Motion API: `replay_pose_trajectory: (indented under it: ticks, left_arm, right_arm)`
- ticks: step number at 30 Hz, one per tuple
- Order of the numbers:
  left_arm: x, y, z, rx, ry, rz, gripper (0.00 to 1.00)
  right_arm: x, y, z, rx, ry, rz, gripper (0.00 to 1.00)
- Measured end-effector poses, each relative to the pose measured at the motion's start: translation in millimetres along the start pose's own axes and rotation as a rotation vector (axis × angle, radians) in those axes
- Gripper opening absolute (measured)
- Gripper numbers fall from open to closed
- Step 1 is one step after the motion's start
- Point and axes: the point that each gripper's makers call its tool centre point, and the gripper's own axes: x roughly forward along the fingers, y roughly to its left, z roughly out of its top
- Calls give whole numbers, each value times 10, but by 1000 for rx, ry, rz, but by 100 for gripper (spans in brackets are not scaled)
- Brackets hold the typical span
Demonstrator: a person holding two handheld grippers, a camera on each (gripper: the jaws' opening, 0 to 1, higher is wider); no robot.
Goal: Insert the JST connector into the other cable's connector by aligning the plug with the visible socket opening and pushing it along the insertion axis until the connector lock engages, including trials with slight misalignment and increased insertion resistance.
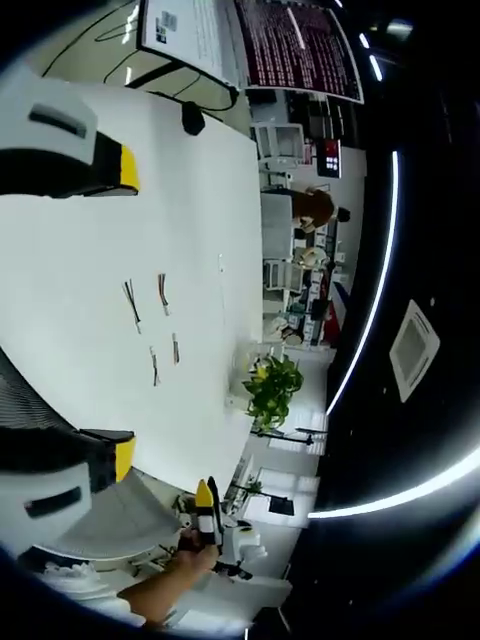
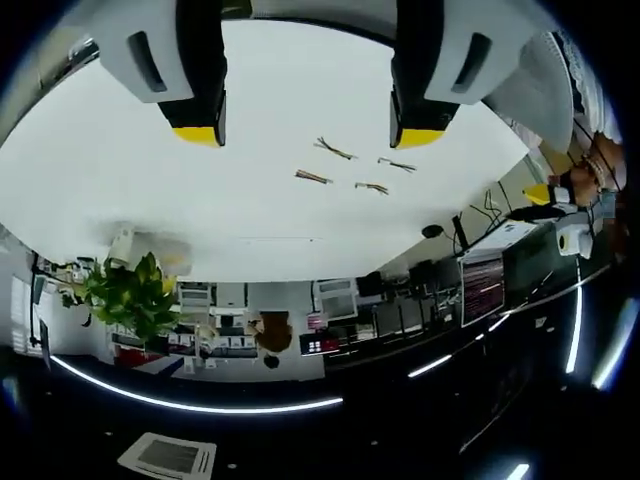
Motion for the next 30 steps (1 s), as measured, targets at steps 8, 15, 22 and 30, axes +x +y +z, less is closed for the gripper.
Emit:
replay_pose_trajectory:
  ticks: [8, 15, 22, 30]
  left_arm:
    - [57, -91, -39, -11, 11, -29, 96]
    - [52, -90, -30, -7, 9, -33, 96]
    - [15, -87, -13, 4, 17, -28, 96]
    - [-8, -103, -36, 16, 32, -21, 96]
  right_arm:
    - [-32, 1, -30, -16, 20, -9, 64]
    - [-43, 44, -147, -20, 41, -1, 64]
    - [-87, 4, -137, -1, 31, -11, 64]
    - [-65, 59, -142, -11, 32, 6, 64]
